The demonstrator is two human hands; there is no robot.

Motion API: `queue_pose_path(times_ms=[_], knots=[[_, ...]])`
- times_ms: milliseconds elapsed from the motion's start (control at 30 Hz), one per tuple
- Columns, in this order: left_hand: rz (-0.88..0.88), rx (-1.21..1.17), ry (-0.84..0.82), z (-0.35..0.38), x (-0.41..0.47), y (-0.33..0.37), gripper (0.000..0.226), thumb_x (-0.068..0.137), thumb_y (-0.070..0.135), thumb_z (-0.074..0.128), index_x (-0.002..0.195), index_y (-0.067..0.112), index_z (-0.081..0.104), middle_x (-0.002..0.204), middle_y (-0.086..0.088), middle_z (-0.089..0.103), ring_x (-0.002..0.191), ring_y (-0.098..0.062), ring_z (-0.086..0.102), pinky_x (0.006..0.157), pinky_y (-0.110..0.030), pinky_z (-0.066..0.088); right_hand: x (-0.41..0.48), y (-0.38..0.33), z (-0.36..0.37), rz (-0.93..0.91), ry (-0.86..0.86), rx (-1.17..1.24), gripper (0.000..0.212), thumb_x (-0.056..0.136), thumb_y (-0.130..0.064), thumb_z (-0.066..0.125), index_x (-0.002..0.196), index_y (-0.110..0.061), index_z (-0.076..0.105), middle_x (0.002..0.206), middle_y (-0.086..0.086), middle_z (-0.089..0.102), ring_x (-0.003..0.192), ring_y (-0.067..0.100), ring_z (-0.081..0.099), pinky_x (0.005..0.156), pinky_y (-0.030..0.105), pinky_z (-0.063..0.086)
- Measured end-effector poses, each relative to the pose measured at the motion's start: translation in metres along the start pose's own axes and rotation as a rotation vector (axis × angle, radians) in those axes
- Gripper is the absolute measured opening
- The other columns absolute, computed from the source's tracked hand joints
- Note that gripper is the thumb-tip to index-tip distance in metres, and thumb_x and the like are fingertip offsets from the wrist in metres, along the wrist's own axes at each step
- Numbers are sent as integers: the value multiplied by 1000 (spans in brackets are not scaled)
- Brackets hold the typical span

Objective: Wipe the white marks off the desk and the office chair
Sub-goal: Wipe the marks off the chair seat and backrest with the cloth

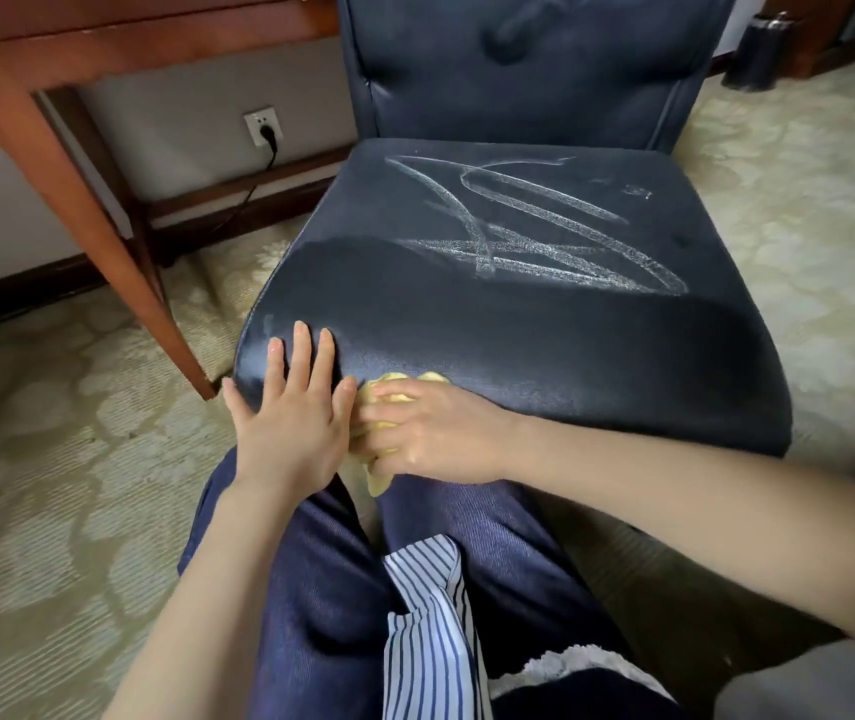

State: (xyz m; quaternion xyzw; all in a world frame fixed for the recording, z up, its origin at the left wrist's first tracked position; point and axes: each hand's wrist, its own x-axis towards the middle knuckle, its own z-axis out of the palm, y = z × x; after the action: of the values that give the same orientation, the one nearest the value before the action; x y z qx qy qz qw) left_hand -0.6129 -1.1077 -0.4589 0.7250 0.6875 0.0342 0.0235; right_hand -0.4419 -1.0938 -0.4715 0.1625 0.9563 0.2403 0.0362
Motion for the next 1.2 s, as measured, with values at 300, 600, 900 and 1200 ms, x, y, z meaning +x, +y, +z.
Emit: queue_pose_path(times_ms=[300,600,900,1200], knots=[[75,-159,97,0,-4,17,59,93,47,8,150,37,-2,160,6,-8,146,-20,-7,111,-58,0,-62,-4,-13,89,12,28,32,100,-20,40,90,-35,67,120,-18,61,127,10,47,105,31,37],[163,-110,13,26,-34,76,61,81,60,-12,130,35,-39,154,-11,-27,143,-33,-20,112,-56,-4,-212,-18,-17,-35,-16,-55,40,103,-12,30,112,-21,68,138,-8,52,128,17,47,108,37,30],[186,-96,-68,25,-31,73,66,73,65,-16,124,36,-46,152,-7,-34,141,-33,-26,111,-62,3,-256,18,-35,17,-14,180,36,103,-25,34,119,-29,66,138,-8,50,133,18,39,103,40,37],[143,-87,-35,21,-28,64,65,72,64,-17,129,40,-38,155,-3,-27,143,-26,-24,110,-64,4,-177,40,-39,320,79,509,30,92,-30,51,117,-24,68,131,1,58,127,22,48,106,47,39]])
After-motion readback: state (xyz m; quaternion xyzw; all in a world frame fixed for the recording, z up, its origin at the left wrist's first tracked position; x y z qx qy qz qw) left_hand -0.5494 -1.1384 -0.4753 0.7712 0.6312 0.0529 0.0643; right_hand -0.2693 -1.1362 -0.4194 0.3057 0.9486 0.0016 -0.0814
